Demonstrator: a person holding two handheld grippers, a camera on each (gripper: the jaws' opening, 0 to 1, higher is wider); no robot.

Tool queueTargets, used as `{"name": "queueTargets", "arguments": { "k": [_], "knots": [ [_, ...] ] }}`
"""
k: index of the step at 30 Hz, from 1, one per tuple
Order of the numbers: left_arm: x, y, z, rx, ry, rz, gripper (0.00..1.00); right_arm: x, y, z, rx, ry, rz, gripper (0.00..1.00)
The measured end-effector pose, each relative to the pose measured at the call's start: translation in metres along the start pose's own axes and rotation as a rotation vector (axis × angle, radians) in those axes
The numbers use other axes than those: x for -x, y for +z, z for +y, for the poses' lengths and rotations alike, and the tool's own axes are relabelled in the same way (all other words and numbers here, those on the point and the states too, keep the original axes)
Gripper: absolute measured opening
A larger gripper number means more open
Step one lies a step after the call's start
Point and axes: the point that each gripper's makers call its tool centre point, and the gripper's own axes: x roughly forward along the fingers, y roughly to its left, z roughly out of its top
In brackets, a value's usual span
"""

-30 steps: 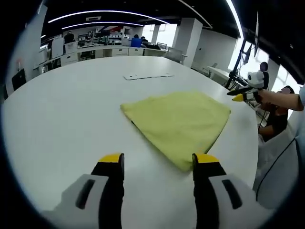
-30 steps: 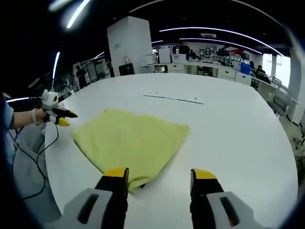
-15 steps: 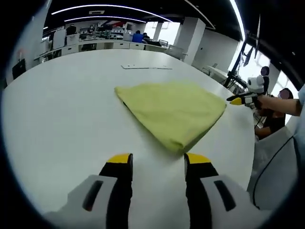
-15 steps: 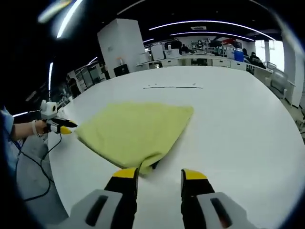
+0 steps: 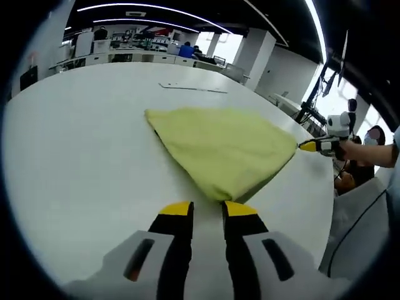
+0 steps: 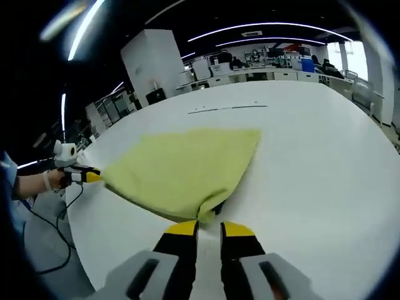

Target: Fold the garment on the visible template until the final outline fits inside the template.

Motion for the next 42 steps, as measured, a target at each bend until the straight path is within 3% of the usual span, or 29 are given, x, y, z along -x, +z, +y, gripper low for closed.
{"name": "queueTargets", "arguments": {
  "k": [9, 19, 32, 33, 36, 37, 42],
  "knots": [
    [-0.002, 0.0, -0.004, 0.017, -0.011, -0.004, 0.1, -0.009, -0.003, 0.01, -0.012, -0.008, -0.003, 0.03],
    [-0.005, -0.001, -0.008, 0.029, -0.031, 0.004, 0.0, -0.014, -0.003, 0.005, -0.037, -0.032, -0.004, 0.0],
    [0.002, -0.003, -0.001, 0.025, -0.019, 0.004, 0.0, -0.006, 0.001, 0.001, -0.004, -0.003, 0.001, 0.0],
    [0.002, -0.002, 0.0, 0.015, -0.015, 0.001, 0.02, -0.006, 0.001, 0.001, -0.002, -0.003, 0.002, 0.0],
    [0.001, -0.001, -0.002, -0.037, -0.03, -0.003, 0.24, -0.007, 0.001, 0.001, -0.003, -0.002, 0.005, 0.0],
    [0.001, -0.001, -0.003, -0.059, -0.035, -0.005, 0.27, -0.007, 0.001, 0.001, -0.005, -0.003, 0.005, 0.0],
    [0.0, 0.004, -0.004, -0.015, -0.041, -0.023, 0.14, -0.008, -0.001, 0.002, -0.011, -0.005, 0.006, 0.0]
  ]
}}
